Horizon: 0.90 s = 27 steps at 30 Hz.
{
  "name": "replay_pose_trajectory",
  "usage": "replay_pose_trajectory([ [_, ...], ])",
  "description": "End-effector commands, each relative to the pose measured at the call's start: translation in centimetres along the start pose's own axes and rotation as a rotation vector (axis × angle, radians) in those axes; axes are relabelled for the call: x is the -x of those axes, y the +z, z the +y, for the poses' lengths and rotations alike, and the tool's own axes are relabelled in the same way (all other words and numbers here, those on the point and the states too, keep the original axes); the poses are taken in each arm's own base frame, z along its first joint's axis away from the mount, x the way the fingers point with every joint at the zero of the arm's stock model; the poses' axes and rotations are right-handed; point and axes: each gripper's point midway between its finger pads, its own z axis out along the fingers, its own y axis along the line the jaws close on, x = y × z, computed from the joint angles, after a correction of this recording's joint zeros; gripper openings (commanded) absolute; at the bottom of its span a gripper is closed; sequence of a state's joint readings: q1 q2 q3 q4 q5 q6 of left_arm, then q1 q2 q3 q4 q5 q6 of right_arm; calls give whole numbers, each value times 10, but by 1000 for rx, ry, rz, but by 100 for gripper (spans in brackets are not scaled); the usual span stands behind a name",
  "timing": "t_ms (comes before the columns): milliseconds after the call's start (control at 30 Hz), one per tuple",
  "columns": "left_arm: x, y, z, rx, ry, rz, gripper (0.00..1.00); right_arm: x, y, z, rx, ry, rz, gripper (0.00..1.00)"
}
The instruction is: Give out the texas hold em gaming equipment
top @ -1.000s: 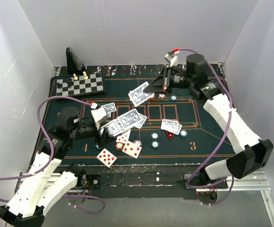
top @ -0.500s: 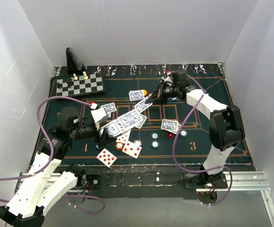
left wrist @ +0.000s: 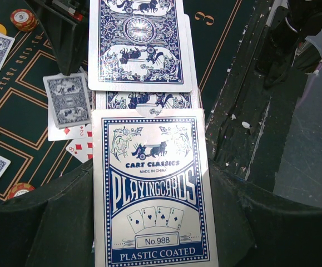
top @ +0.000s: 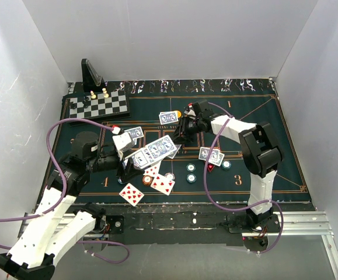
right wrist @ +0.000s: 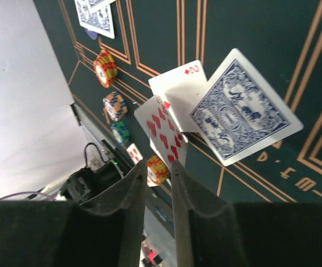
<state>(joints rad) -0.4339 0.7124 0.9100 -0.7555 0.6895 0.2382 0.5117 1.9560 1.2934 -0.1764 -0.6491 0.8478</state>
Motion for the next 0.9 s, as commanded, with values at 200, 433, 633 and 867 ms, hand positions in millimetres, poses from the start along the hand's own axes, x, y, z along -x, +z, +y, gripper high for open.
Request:
replay_pose_trajectory([
  [200, 18, -5, -5, -19, 28, -53, 0, 15, -31, 17, -100, -119, -110, 68],
  [433, 20, -3, -7, -37, 19, -58, 0, 13, -85, 64, -100, -215, -208, 81],
  [633, 18, -2, -6, -33, 26, -55, 0, -7, -115, 87, -164, -299, -228, 84],
  [867, 21, -3, -7, -38, 28, -59, 0, -42, -120, 85, -216, -348, -186, 85],
])
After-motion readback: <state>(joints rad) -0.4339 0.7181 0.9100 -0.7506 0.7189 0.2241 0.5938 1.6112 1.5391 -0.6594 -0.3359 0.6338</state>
